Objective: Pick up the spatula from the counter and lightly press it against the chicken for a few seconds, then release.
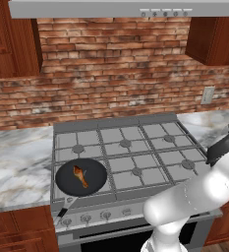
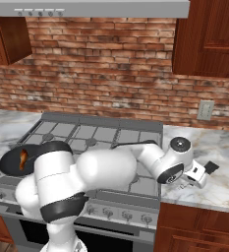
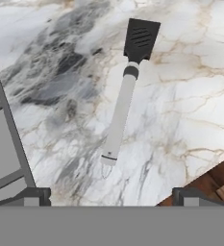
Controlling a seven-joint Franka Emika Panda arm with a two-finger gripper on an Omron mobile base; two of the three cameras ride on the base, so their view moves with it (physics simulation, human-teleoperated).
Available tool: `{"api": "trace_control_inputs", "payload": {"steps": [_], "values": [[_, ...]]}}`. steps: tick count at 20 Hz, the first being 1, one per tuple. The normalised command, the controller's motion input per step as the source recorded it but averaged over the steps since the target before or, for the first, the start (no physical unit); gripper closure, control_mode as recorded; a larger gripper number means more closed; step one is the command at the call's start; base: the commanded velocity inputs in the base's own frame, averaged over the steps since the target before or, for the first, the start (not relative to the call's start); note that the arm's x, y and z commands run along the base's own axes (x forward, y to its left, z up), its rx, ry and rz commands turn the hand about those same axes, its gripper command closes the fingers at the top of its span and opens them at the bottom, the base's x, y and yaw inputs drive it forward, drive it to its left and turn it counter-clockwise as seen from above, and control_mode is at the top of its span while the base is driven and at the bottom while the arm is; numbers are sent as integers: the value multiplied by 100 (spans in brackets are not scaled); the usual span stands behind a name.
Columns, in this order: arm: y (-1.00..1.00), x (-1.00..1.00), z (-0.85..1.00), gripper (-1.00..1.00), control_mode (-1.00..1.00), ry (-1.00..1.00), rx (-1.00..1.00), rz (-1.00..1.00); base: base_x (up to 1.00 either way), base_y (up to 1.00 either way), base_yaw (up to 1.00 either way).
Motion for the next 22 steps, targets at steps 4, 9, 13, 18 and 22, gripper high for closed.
{"api": "trace_control_inputs", "payload": {"steps": [4,9,13,18,22], "values": [[-12,10,-2,-100,-100,0,0,0,0,0,0],[-8,13,-3,-100,-100,0,0,0,0,0,0],[-7,12,-4,-100,-100,0,1,0,0,0,0],[-7,10,-10,-100,-100,0,1,0,0,0,0],[-7,7,-14,-100,-100,0,2,0,0,0,0]]}}
